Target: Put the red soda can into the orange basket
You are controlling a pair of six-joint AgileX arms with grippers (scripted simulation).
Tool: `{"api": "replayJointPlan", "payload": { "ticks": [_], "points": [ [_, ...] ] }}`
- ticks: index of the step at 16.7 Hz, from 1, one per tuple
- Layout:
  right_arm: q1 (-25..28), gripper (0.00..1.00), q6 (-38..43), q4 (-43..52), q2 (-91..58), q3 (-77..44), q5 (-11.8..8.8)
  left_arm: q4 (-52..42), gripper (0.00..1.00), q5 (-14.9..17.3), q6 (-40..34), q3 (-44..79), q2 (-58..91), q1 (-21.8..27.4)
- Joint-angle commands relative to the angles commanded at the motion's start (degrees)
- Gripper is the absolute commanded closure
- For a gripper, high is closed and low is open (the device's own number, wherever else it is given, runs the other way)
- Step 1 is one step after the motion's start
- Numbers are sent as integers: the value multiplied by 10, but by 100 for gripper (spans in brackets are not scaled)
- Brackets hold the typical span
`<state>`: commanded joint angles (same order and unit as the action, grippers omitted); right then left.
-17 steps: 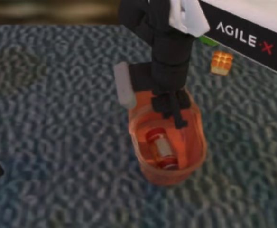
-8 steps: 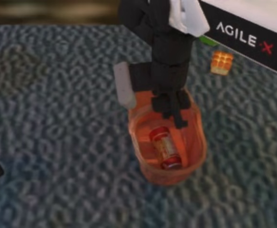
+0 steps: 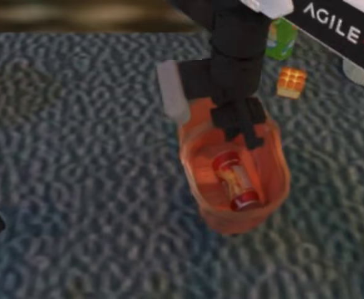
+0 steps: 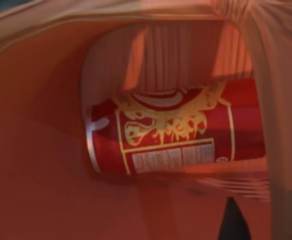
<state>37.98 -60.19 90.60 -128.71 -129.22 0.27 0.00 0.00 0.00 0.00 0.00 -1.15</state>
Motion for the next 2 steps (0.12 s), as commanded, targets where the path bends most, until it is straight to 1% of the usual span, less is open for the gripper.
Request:
{"api": "replayJointPlan", "payload": {
  "ticks": [2],
  "points": [
    [-2,100,-2,10,2,-10,0,0,0,0,0,0,0,0]
  ]
}}
